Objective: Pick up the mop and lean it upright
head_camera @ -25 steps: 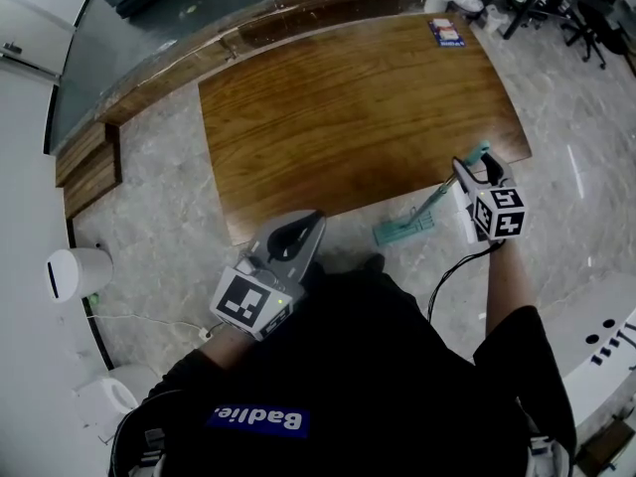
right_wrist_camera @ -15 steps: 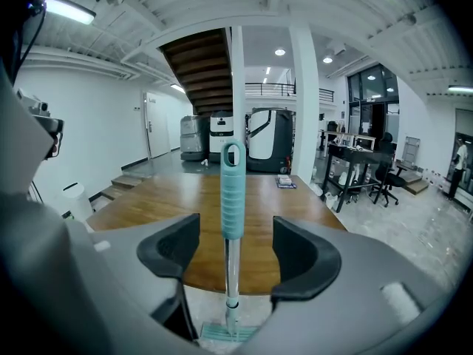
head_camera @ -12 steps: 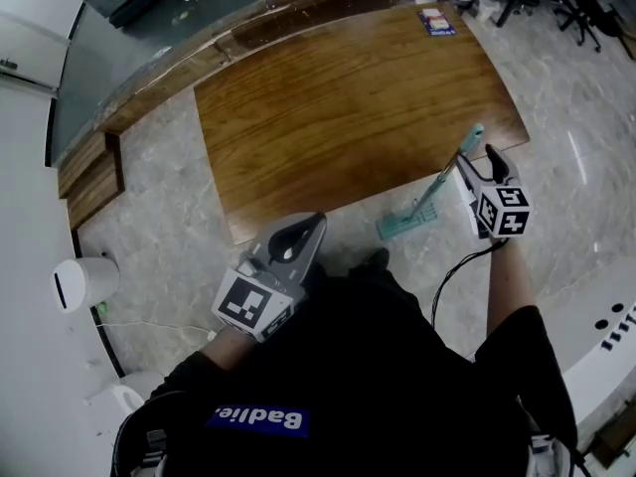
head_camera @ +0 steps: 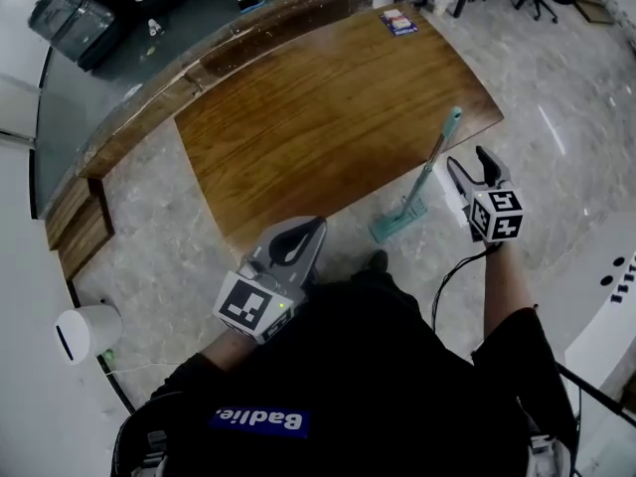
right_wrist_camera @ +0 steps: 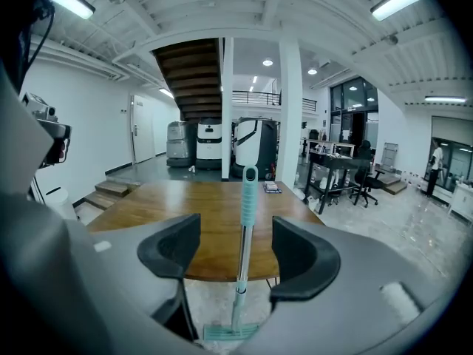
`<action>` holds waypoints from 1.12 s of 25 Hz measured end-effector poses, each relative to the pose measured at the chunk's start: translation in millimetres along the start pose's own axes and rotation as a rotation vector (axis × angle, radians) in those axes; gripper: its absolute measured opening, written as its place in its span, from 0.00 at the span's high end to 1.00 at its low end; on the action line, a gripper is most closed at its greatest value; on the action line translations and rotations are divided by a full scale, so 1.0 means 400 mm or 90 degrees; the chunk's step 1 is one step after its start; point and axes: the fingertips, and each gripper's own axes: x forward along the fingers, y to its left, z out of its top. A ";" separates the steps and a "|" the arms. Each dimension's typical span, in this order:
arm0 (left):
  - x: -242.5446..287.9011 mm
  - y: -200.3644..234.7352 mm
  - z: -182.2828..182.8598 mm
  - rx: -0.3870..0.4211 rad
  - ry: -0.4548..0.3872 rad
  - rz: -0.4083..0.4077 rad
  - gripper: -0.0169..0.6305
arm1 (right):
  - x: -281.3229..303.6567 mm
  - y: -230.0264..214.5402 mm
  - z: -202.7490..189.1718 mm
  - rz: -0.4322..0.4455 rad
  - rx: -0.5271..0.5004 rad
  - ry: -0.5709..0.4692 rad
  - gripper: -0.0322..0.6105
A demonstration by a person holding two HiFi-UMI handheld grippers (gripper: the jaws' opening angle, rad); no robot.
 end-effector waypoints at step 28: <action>-0.266 0.053 -0.030 -0.002 -0.029 -0.221 0.95 | -0.290 0.380 0.022 -0.197 0.067 -0.040 0.47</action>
